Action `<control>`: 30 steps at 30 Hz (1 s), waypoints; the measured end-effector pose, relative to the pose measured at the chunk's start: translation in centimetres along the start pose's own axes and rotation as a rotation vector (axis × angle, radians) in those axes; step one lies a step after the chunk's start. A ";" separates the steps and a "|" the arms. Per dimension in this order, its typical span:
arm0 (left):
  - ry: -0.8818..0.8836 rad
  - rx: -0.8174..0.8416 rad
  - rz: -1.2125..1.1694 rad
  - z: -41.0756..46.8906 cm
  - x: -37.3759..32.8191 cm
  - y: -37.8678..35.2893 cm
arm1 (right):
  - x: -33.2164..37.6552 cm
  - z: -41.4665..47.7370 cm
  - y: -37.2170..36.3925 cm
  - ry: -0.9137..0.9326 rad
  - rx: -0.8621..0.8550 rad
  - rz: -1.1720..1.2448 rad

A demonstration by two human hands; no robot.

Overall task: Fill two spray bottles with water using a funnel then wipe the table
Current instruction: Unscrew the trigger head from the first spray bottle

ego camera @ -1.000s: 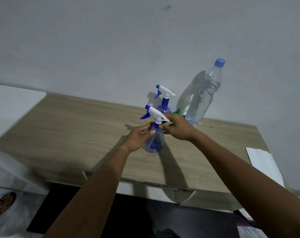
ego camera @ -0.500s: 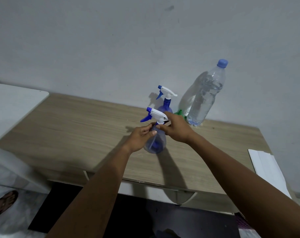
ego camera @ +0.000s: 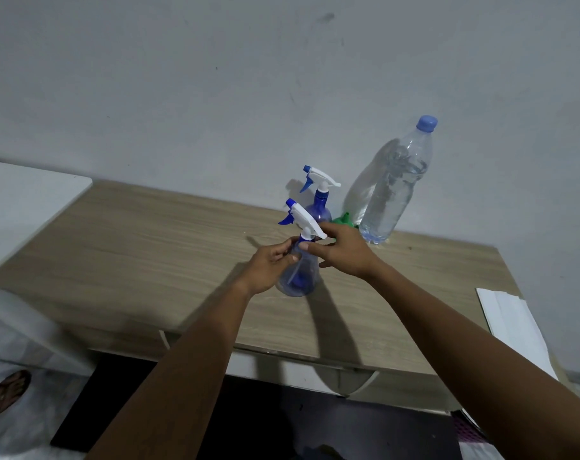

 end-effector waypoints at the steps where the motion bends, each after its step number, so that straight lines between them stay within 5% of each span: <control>1: -0.009 0.002 0.009 0.0 0.0 0.0 | 0.3 0.0 0.0 0.009 -0.035 -0.044; 7: -0.011 -0.009 -0.012 -0.2 -0.2 -0.1 | 0.4 0.0 -0.3 0.062 -0.111 -0.076; 17: 0.030 -0.008 0.034 -0.7 -0.7 -0.1 | 0.5 0.0 0.1 0.041 0.096 0.037; 30: 0.030 -0.075 0.060 -0.3 -2.4 0.9 | 7.4 1.0 11.4 0.137 -0.165 0.332</control>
Point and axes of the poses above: each hand's wrist, its own z-axis towards the middle knuckle, its own y-axis out of the back of the hand, x = y × z, the point moved 7 cm from there along z, towards the middle knuckle, and after that the axes turned 10 degrees about -z, right-handed, at the moved point
